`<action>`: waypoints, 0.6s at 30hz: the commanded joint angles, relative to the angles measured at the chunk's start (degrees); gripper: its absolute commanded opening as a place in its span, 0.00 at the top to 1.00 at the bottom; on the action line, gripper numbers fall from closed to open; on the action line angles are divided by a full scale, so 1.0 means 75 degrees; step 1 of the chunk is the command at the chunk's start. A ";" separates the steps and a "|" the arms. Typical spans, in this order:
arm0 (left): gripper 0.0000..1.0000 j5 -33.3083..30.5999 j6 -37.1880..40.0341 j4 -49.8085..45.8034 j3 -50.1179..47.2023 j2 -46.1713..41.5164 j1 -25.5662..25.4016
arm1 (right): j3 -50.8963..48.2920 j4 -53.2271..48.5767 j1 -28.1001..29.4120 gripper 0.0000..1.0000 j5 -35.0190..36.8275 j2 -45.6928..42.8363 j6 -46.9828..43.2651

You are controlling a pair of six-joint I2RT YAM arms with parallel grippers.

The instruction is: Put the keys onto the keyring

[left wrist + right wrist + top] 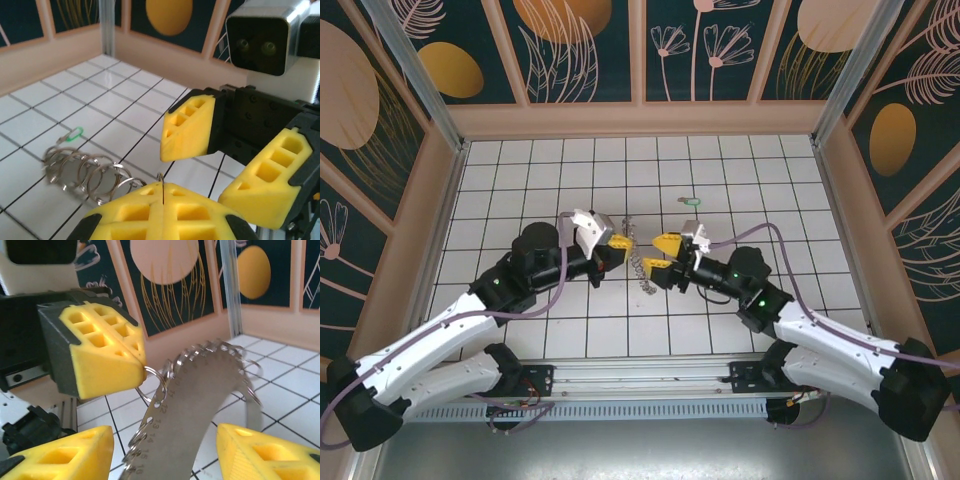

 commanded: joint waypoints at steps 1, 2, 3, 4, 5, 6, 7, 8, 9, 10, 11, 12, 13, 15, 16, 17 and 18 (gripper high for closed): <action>1.00 0.0613 -0.0134 0.1138 -0.0137 -0.0366 -0.0035 | -0.0249 0.0532 0.0057 0.44 -0.0219 -0.0492 -0.0174; 1.00 0.0697 -0.0167 0.1227 -0.0188 -0.0419 -0.0043 | -0.0307 0.0573 0.0042 0.44 -0.0318 -0.0616 -0.0169; 1.00 0.0773 -0.0175 0.1305 -0.0232 -0.0466 -0.0037 | -0.0368 0.0668 0.0047 0.44 -0.0441 -0.0740 -0.0151; 1.00 0.0859 -0.0184 0.1376 -0.0250 -0.0494 -0.0039 | -0.0408 0.0756 0.0055 0.44 -0.0572 -0.0819 -0.0138; 1.00 0.0954 -0.0198 0.1449 -0.0273 -0.0526 -0.0038 | -0.0434 0.0843 0.0050 0.44 -0.0729 -0.0894 -0.0124; 1.00 0.1031 -0.0190 0.1493 -0.0295 -0.0550 -0.0043 | -0.0446 0.0904 0.0053 0.44 -0.0862 -0.0956 -0.0123; 1.00 0.1128 -0.0176 0.1564 -0.0310 -0.0576 -0.0042 | -0.0451 0.0966 0.0047 0.44 -0.0993 -0.1009 -0.0134; 1.00 0.1200 -0.0158 0.1617 -0.0324 -0.0602 -0.0035 | -0.0441 0.0992 0.0049 0.44 -0.1074 -0.1060 -0.0144; 1.00 0.1267 -0.0148 0.1658 -0.0339 -0.0625 -0.0042 | -0.0430 0.1001 0.0050 0.44 -0.1158 -0.1106 -0.0173; 1.00 0.1313 -0.0119 0.1703 -0.0360 -0.0638 -0.0043 | -0.0413 0.1026 0.0053 0.44 -0.1277 -0.1150 -0.0192; 1.00 0.1354 -0.0094 0.1735 -0.0367 -0.0662 -0.0042 | -0.0389 0.1055 0.0056 0.44 -0.1396 -0.1190 -0.0211; 1.00 0.1406 -0.0070 0.1775 -0.0379 -0.0671 -0.0041 | -0.0360 0.1071 0.0059 0.44 -0.1480 -0.1204 -0.0212; 1.00 0.1476 -0.0059 0.1815 -0.0390 -0.0685 -0.0039 | -0.0311 0.1082 0.0059 0.44 -0.1566 -0.1217 -0.0221; 1.00 0.1591 -0.0070 0.1906 -0.0397 -0.0697 -0.0040 | -0.0221 0.1083 0.0052 0.45 -0.1668 -0.1233 -0.0236; 1.00 0.1638 -0.0082 0.1977 -0.0404 -0.0703 -0.0039 | -0.0185 0.1083 0.0053 0.45 -0.1695 -0.1235 -0.0228; 1.00 0.1661 -0.0104 0.2031 -0.0415 -0.0717 -0.0038 | -0.0155 0.1094 0.0042 0.45 -0.1706 -0.1241 -0.0227; 1.00 0.1706 -0.0123 0.2075 -0.0423 -0.0738 -0.0036 | -0.0151 0.1150 0.0045 0.46 -0.1711 -0.1250 -0.0210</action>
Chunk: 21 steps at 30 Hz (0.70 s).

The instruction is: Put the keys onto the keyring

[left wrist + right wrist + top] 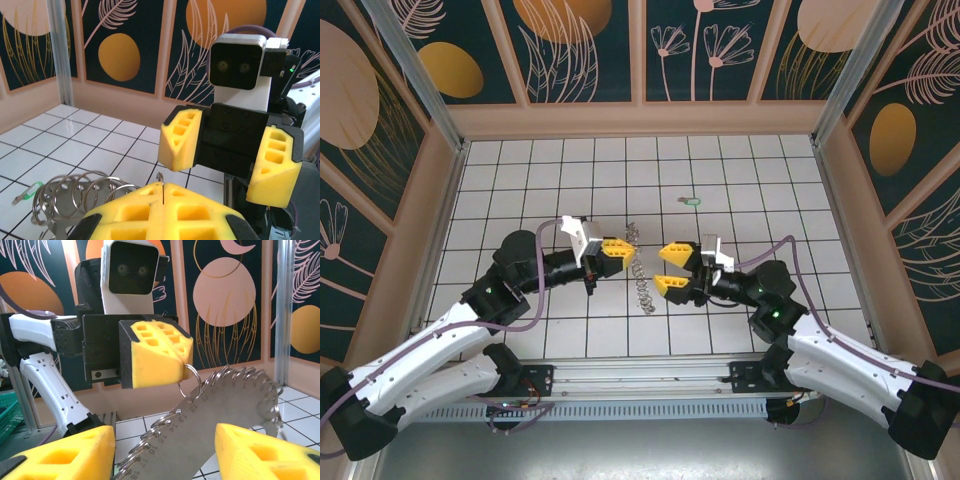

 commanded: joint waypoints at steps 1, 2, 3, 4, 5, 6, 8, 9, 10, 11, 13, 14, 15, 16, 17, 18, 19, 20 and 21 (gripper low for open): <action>1.00 0.0379 -0.0054 0.0786 -0.0025 -0.0213 -0.0037 | 0.0199 0.0491 0.0041 0.47 -0.0282 -0.0144 -0.0106; 1.00 0.0442 -0.0076 0.0823 -0.0024 -0.0227 -0.0043 | 0.0187 0.0554 0.0041 0.50 -0.0282 -0.0139 -0.0070; 1.00 0.0506 -0.0091 0.0838 -0.0018 -0.0233 -0.0043 | 0.0182 0.0604 0.0041 0.53 -0.0270 -0.0128 -0.0031; 1.00 0.0562 -0.0102 0.0849 -0.0013 -0.0244 -0.0033 | 0.0175 0.0678 0.0047 0.56 -0.0270 -0.0117 0.0004; 1.00 0.0643 -0.0116 0.0848 -0.0014 -0.0252 -0.0034 | 0.0175 0.0769 0.0041 0.58 -0.0296 -0.0098 0.0058; 1.00 0.0724 -0.0125 0.0844 -0.0013 -0.0252 -0.0040 | 0.0175 0.0859 0.0041 0.59 -0.0332 -0.0075 0.0098; 1.00 0.0880 -0.0138 0.0822 0.0000 -0.0228 -0.0042 | 0.0185 0.1076 0.0041 0.60 -0.0467 -0.0025 0.0204; 1.00 0.0950 -0.0136 0.0807 -0.0001 -0.0219 -0.0037 | 0.0184 0.1150 0.0047 0.61 -0.0508 0.0000 0.0232; 1.00 0.1014 -0.0138 0.0774 0.0013 -0.0196 -0.0040 | 0.0207 0.1192 0.0047 0.61 -0.0525 0.0033 0.0246; 1.00 0.1060 -0.0138 0.0745 0.0033 -0.0176 -0.0036 | 0.0238 0.1200 0.0041 0.62 -0.0539 0.0076 0.0243; 1.00 0.1142 -0.0144 0.0719 0.0067 -0.0148 -0.0042 | 0.0302 0.1137 0.0047 0.64 -0.0569 0.0180 0.0227; 1.00 0.1177 -0.0143 0.0718 0.0079 -0.0135 -0.0042 | 0.0332 0.1126 0.0042 0.64 -0.0591 0.0249 0.0236; 1.00 0.1200 -0.0150 0.0725 0.0081 -0.0117 -0.0042 | 0.0359 0.1134 0.0044 0.65 -0.0614 0.0297 0.0244; 1.00 0.1226 -0.0148 0.0722 0.0092 -0.0091 -0.0043 | 0.0384 0.1135 0.0053 0.66 -0.0601 0.0356 0.0265; 1.00 0.1260 -0.0161 0.0726 0.0104 -0.0076 -0.0040 | 0.0418 0.1113 0.0056 0.66 -0.0581 0.0425 0.0261; 1.00 0.1291 -0.0173 0.0726 0.0109 -0.0054 -0.0037 | 0.0444 0.1078 0.0063 0.67 -0.0565 0.0466 0.0234; 1.00 0.1318 -0.0173 0.0729 0.0116 -0.0025 -0.0037 | 0.0476 0.1056 0.0053 0.68 -0.0551 0.0510 0.0222; 1.00 0.1350 -0.0185 0.0727 0.0116 0.0009 -0.0043 | 0.0470 0.1100 0.0053 0.69 -0.0572 0.0520 0.0226; 1.00 0.1380 -0.0193 0.0719 0.0119 0.0023 -0.0042 | 0.0446 0.1165 0.0053 0.70 -0.0612 0.0529 0.0229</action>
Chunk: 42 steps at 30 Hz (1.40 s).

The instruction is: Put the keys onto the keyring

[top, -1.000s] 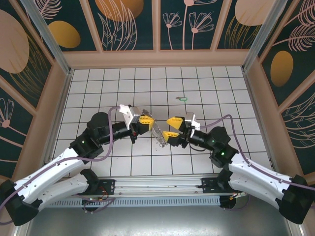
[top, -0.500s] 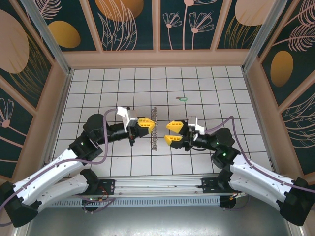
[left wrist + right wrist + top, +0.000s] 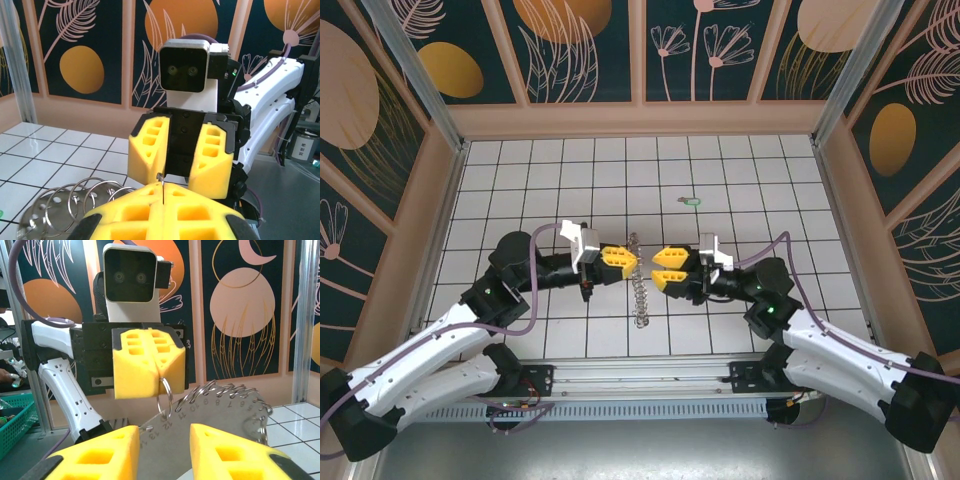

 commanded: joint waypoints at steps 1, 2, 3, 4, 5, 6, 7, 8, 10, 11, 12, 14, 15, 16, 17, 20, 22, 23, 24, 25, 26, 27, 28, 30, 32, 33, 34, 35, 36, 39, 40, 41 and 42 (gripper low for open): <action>1.00 0.0294 -0.0107 0.0371 0.0136 0.0046 -0.0033 | 0.0225 0.0496 0.0060 0.70 -0.0198 0.0005 0.0118; 1.00 0.0306 -0.0109 0.0375 0.0133 0.0068 -0.0037 | 0.0201 0.0601 0.0053 0.71 -0.0231 0.0011 0.0142; 1.00 0.0320 -0.0095 0.0361 0.0127 0.0087 -0.0039 | 0.0188 0.0669 0.0057 0.72 -0.0257 0.0020 0.0156; 1.00 0.0331 -0.0095 0.0343 0.0121 0.0108 -0.0036 | 0.0188 0.0718 0.0053 0.73 -0.0292 0.0043 0.0185; 1.00 0.0349 -0.0098 0.0340 0.0136 0.0128 -0.0040 | 0.0186 0.0742 0.0053 0.73 -0.0323 0.0075 0.0190; 1.00 0.0371 -0.0094 0.0342 0.0136 0.0149 -0.0036 | 0.0197 0.0749 0.0064 0.74 -0.0342 0.0114 0.0204; 1.00 0.0389 -0.0095 0.0360 0.0136 0.0159 -0.0040 | 0.0211 0.0745 0.0065 0.74 -0.0354 0.0169 0.0208; 1.00 0.0413 -0.0105 0.0367 0.0136 0.0176 -0.0043 | 0.0220 0.0744 0.0072 0.74 -0.0365 0.0220 0.0201; 1.00 0.0405 -0.0119 0.0382 0.0136 0.0188 -0.0035 | 0.0233 0.0788 0.0101 0.75 -0.0414 0.0302 0.0201; 1.00 0.0392 -0.0118 0.0377 0.0127 0.0188 -0.0036 | 0.0245 0.0802 0.0126 0.75 -0.0424 0.0342 0.0205; 1.00 0.0396 -0.0110 0.0372 0.0123 0.0188 -0.0032 | 0.0257 0.0796 0.0134 0.75 -0.0425 0.0365 0.0197; 1.00 0.0414 -0.0125 0.0378 0.0113 0.0191 -0.0041 | 0.0287 0.0745 0.0150 0.75 -0.0436 0.0416 0.0166; 1.00 0.0422 -0.0131 0.0382 0.0111 0.0188 -0.0040 | 0.0282 0.0740 0.0148 0.75 -0.0439 0.0441 0.0153; 1.00 0.0425 -0.0136 0.0387 0.0112 0.0188 -0.0043 | 0.0293 0.0752 0.0161 0.75 -0.0460 0.0464 0.0158; 1.00 0.0426 -0.0133 0.0386 0.0103 0.0188 -0.0037 | 0.0305 0.0755 0.0172 0.76 -0.0469 0.0482 0.0154; 1.00 0.0458 -0.0140 0.0397 0.0095 0.0199 -0.0039 | 0.0343 0.0758 0.0205 0.77 -0.0483 0.0560 0.0159; 1.00 0.0471 -0.0160 0.0398 0.0079 0.0211 -0.0041 | 0.0342 0.0767 0.0218 0.77 -0.0485 0.0582 0.0142; 1.00 0.0485 -0.0165 0.0397 0.0078 0.0211 -0.0042 | 0.0340 0.0777 0.0219 0.77 -0.0474 0.0578 0.0145; 1.00 0.0499 -0.0164 0.0400 0.0078 0.0211 -0.0043 | 0.0340 0.0767 0.0218 0.78 -0.0472 0.0583 0.0145; 1.00 0.0507 -0.0162 0.0405 0.0072 0.0214 -0.0050 | 0.0352 0.0767 0.0229 0.80 -0.0472 0.0581 0.0133; 1.00 0.0508 -0.0172 0.0403 0.0075 0.0211 -0.0043 | 0.0352 0.0755 0.0229 0.83 -0.0480 0.0584 0.0128; 1.00 0.0507 -0.0165 0.0409 0.0080 0.0200 -0.0051 | 0.0342 0.0755 0.0232 0.85 -0.0474 0.0585 0.0118; 1.00 0.0507 -0.0165 0.0392 0.0078 0.0211 -0.0054 | 0.0335 0.0758 0.0241 0.88 -0.0461 0.0579 0.0110; 1.00 0.0516 -0.0154 0.0385 0.0075 0.0222 -0.0050 | 0.0328 0.0732 0.0246 0.94 -0.0437 0.0569 0.0081; 1.00 0.0527 -0.0153 0.0367 0.0078 0.0245 -0.0048 | 0.0330 0.0720 0.0253 0.99 -0.0427 0.0560 0.0067; 1.00 0.0573 -0.0154 0.0356 0.0078 0.0257 -0.0045 | 0.0328 0.0720 0.0261 1.00 -0.0413 0.0560 0.0069; 1.00 0.0606 -0.0163 0.0365 0.0089 0.0269 -0.0047 | 0.0339 0.0704 0.0264 1.00 -0.0413 0.0558 0.0046; 1.00 0.0644 -0.0176 0.0358 0.0090 0.0270 -0.0054 | 0.0341 0.0686 0.0273 1.00 -0.0414 0.0542 0.0043; 1.00 0.0650 -0.0188 0.0349 0.0099 0.0270 -0.0051 | 0.0340 0.0667 0.0264 1.00 -0.0407 0.0517 0.0022; 1.00 0.0604 -0.0114 0.0107 0.0178 0.0287 -0.0044 | 0.0296 0.0556 0.0267 1.00 -0.0215 0.0374 -0.0030; 1.00 0.0532 -0.0058 -0.0076 0.0236 0.0304 -0.0045 | 0.0314 0.0407 0.0270 1.00 -0.0104 0.0310 -0.0095; 1.00 0.0385 0.0034 -0.0335 0.0317 0.0305 -0.0054 | 0.0364 0.0152 0.0265 1.00 0.0031 0.0250 -0.0185; 0.92 0.0154 0.0164 -0.0672 0.0417 0.0306 -0.0044 | 0.0486 -0.0318 0.0264 1.00 0.0267 0.0168 -0.0342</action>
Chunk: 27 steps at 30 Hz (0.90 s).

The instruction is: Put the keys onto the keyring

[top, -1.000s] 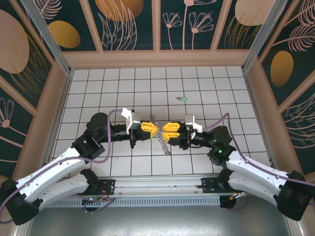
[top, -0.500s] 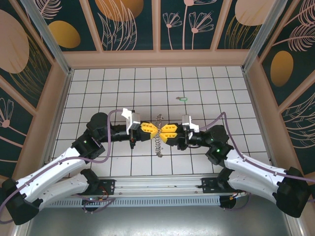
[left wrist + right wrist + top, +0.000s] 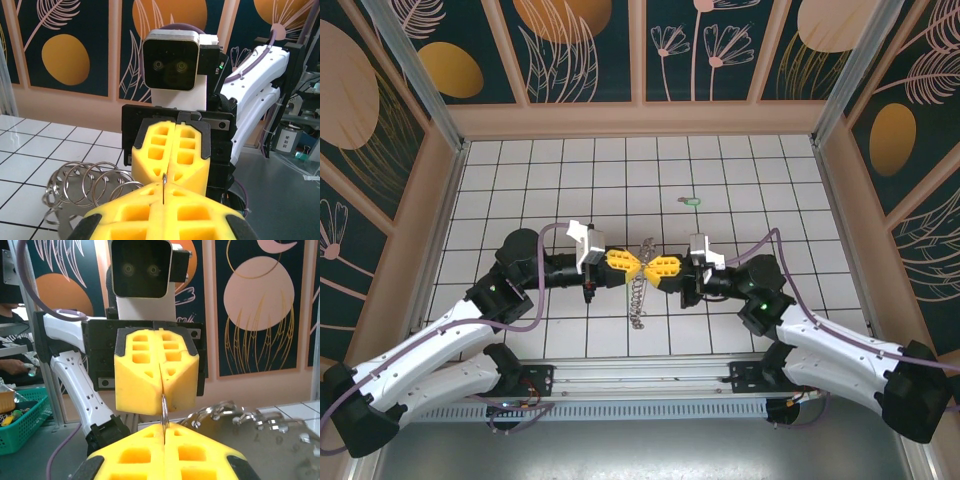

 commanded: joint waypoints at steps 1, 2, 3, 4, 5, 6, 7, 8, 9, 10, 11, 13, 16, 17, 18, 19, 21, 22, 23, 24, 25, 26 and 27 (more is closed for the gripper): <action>0.83 -0.0488 0.0332 -0.0907 0.0461 0.0057 -0.0044 | 0.0554 -0.1071 0.0087 1.00 0.0742 -0.0315 -0.0555; 0.78 -0.0749 0.0487 -0.1283 0.0592 0.0077 -0.0042 | 0.0737 -0.1701 0.0096 1.00 0.0965 -0.0351 -0.0778; 0.73 -0.0981 0.0665 -0.1697 0.0746 0.0110 -0.0038 | 0.0959 -0.2406 0.0108 1.00 0.1182 -0.0374 -0.1053; 0.69 -0.1182 0.0799 -0.2028 0.0887 0.0136 -0.0047 | 0.1182 -0.3063 0.0126 1.00 0.1389 -0.0375 -0.1299; 0.67 -0.1372 0.0890 -0.2268 0.0977 0.0149 -0.0038 | 0.1357 -0.3605 0.0132 1.00 0.1554 -0.0370 -0.1472; 0.66 -0.1503 0.0994 -0.2529 0.1083 0.0174 -0.0038 | 0.1541 -0.4150 0.0144 1.00 0.1707 -0.0371 -0.1665; 0.64 -0.1638 0.1109 -0.2777 0.1191 0.0196 -0.0043 | 0.1732 -0.4617 0.0156 1.00 0.1831 -0.0369 -0.1828; 0.64 -0.1740 0.1189 -0.2961 0.1269 0.0229 -0.0044 | 0.1886 -0.4980 0.0177 1.00 0.1908 -0.0375 -0.1946; 0.63 -0.1845 0.1291 -0.3168 0.1380 0.0270 -0.0047 | 0.2030 -0.5346 0.0202 1.00 0.2006 -0.0366 -0.2081; 0.62 -0.1938 0.1394 -0.3362 0.1470 0.0310 -0.0040 | 0.2149 -0.5628 0.0238 1.00 0.2081 -0.0363 -0.2198; 0.62 -0.1999 0.1483 -0.3505 0.1550 0.0346 -0.0045 | 0.2249 -0.5846 0.0249 1.00 0.2162 -0.0365 -0.2271; 0.62 -0.2068 0.1683 -0.3797 0.1741 0.0448 -0.0041 | 0.2476 -0.6236 0.0307 1.00 0.2309 -0.0307 -0.2458; 0.62 -0.2116 0.2007 -0.4229 0.2160 0.0668 -0.0049 | 0.2797 -0.6682 0.0461 1.00 0.2591 -0.0125 -0.2723; 0.62 -0.2120 0.2101 -0.4371 0.2281 0.0748 -0.0045 | 0.2880 -0.6805 0.0520 1.00 0.2677 -0.0055 -0.2797; 0.62 -0.2103 0.2204 -0.4533 0.2434 0.0831 -0.0041 | 0.2965 -0.6950 0.0582 1.00 0.2730 0.0025 -0.2886; 0.62 -0.2073 0.2316 -0.4681 0.2576 0.0913 -0.0039 | 0.3048 -0.7037 0.0633 1.00 0.2783 0.0107 -0.2955; 0.62 -0.1989 0.2521 -0.4931 0.2791 0.1043 -0.0041 | 0.3171 -0.7198 0.0701 1.00 0.2831 0.0229 -0.3027; 0.62 -0.1945 0.2614 -0.5059 0.2899 0.1106 -0.0049 | 0.3234 -0.7260 0.0726 1.00 0.2821 0.0276 -0.3070; 0.63 -0.1918 0.2703 -0.5173 0.2962 0.1165 -0.0039 | 0.3271 -0.7307 0.0741 1.00 0.2802 0.0311 -0.3086; 0.63 -0.1906 0.2803 -0.5326 0.3069 0.1242 -0.0043 | 0.3315 -0.7355 0.0767 1.00 0.2770 0.0363 -0.3120; 0.65 -0.1904 0.2903 -0.5491 0.3168 0.1329 -0.0043 | 0.3351 -0.7398 0.0792 1.00 0.2751 0.0381 -0.3147; 0.65 -0.1893 0.2984 -0.5639 0.3256 0.1405 -0.0046 | 0.3375 -0.7418 0.0809 1.00 0.2750 0.0394 -0.3159; 0.66 -0.1871 0.3050 -0.5784 0.3333 0.1481 -0.0049 | 0.3398 -0.7430 0.0825 1.00 0.2736 0.0404 -0.3175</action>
